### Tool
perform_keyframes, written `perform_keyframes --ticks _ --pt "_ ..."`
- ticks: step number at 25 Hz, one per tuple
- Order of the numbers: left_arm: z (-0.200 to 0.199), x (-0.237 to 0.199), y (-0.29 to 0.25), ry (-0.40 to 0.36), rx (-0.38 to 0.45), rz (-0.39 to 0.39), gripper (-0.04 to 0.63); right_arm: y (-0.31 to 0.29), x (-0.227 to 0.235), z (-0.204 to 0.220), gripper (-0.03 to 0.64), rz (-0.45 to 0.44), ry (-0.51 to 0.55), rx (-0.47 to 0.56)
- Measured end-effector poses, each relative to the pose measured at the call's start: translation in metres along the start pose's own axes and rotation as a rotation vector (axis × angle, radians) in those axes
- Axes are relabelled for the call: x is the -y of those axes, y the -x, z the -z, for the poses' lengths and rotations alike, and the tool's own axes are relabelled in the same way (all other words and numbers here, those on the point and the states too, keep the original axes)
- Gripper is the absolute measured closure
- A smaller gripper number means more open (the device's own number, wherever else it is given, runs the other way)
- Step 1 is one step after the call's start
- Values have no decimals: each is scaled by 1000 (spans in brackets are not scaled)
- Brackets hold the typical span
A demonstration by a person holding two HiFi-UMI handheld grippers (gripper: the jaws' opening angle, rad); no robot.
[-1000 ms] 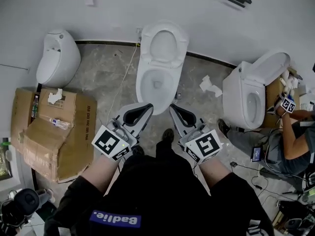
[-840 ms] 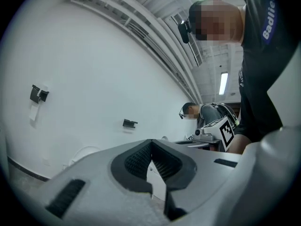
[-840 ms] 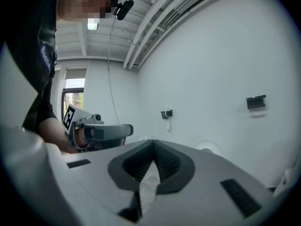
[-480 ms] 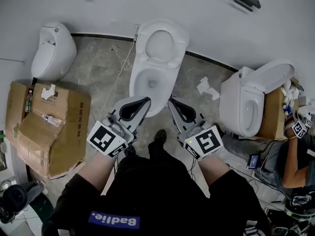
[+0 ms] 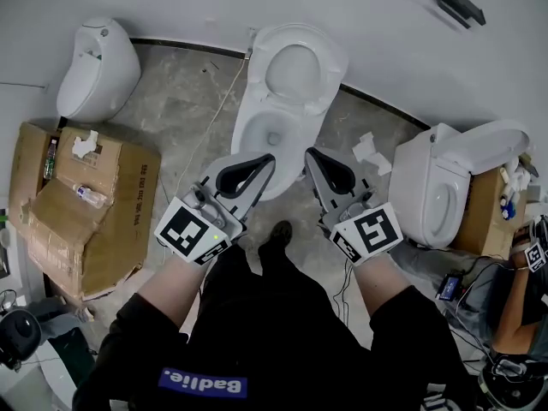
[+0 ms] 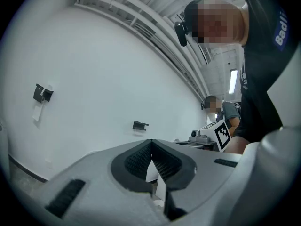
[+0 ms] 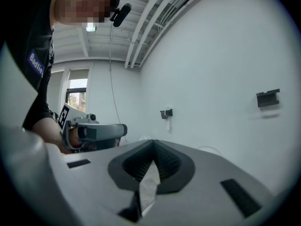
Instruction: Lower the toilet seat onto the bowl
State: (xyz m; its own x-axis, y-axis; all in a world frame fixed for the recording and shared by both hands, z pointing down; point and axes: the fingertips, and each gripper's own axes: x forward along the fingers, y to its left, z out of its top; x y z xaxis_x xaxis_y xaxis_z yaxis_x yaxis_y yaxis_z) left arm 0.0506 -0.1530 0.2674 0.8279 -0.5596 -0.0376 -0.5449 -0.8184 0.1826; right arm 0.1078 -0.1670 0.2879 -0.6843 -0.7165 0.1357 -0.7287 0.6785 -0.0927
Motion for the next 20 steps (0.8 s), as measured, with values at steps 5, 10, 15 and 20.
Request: perform_keyframes --ticks 5,10,15,20 --pt "-3 -19 -5 -3 -8 31 581 -24 12 -3 591 27 5 7" --pt "-2 -45 -13 -12 -9 35 580 -50 27 -2 591 41 14 15" --pt "-5 -69 -33 -9 6 30 580 -73 55 4 591 55 40 -3" --pt "-5 -89 -55 -17 10 35 580 -98 81 10 591 53 57 -17"
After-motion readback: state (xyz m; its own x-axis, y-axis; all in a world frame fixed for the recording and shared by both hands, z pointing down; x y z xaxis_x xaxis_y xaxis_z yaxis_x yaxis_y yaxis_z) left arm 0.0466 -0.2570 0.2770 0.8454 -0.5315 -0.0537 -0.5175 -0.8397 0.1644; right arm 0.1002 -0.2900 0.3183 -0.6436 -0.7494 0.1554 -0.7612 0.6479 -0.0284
